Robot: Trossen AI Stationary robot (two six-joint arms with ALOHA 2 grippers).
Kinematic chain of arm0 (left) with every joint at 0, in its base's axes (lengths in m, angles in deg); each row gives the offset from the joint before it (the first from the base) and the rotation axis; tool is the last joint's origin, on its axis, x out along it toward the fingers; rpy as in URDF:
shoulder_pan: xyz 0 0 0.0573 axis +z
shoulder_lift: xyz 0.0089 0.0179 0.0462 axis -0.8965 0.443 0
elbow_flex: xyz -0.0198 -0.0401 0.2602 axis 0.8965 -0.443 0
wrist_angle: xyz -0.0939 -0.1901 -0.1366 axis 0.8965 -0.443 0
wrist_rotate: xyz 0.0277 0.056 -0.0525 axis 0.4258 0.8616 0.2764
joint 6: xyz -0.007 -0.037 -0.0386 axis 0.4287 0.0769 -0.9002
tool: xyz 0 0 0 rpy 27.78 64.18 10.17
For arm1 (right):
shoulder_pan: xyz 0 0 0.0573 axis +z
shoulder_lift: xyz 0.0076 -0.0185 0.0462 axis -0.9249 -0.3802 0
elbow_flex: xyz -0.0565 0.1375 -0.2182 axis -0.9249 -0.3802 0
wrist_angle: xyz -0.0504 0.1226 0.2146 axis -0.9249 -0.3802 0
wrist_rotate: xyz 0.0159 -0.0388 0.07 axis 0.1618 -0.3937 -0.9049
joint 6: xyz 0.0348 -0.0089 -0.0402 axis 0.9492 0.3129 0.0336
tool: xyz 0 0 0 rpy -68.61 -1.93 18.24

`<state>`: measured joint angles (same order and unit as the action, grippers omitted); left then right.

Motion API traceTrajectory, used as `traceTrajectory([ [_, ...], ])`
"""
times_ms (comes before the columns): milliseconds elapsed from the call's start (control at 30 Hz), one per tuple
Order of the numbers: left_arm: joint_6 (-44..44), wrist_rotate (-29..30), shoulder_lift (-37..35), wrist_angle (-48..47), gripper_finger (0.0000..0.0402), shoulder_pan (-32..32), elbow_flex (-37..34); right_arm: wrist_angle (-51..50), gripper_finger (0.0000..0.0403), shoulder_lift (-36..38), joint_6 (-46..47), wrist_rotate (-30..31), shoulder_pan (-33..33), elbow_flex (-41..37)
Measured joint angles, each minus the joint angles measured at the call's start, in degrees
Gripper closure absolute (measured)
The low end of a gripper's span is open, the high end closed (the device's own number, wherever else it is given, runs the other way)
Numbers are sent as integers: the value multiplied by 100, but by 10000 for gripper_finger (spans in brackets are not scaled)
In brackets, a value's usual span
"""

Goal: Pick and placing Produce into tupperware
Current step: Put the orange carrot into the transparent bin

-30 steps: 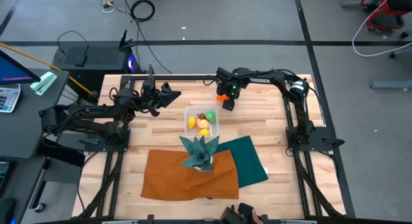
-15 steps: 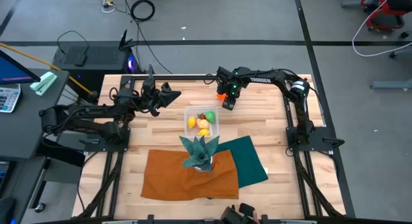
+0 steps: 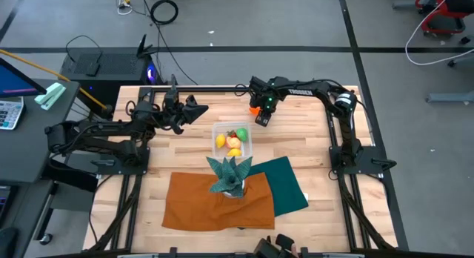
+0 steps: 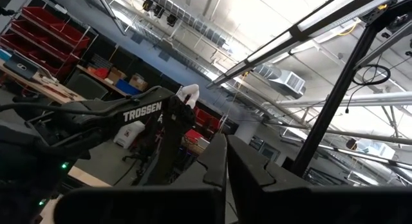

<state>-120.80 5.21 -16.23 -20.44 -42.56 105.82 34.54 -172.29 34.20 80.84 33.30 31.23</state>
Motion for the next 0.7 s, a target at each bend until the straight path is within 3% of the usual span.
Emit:
traceTrajectory([
  [233, 0, -43, 0, -13, 394, 0, 0, -46, 307, 415, 61, 0, 2, 99],
  [400, 0, -43, 0, -15, 380, 0, 0, -47, 308, 914, 154, -60, 96, 142],
  [700, 7, -43, 0, -15, 383, 0, 0, -82, 306, 1632, 837, -1055, 608, 142],
])
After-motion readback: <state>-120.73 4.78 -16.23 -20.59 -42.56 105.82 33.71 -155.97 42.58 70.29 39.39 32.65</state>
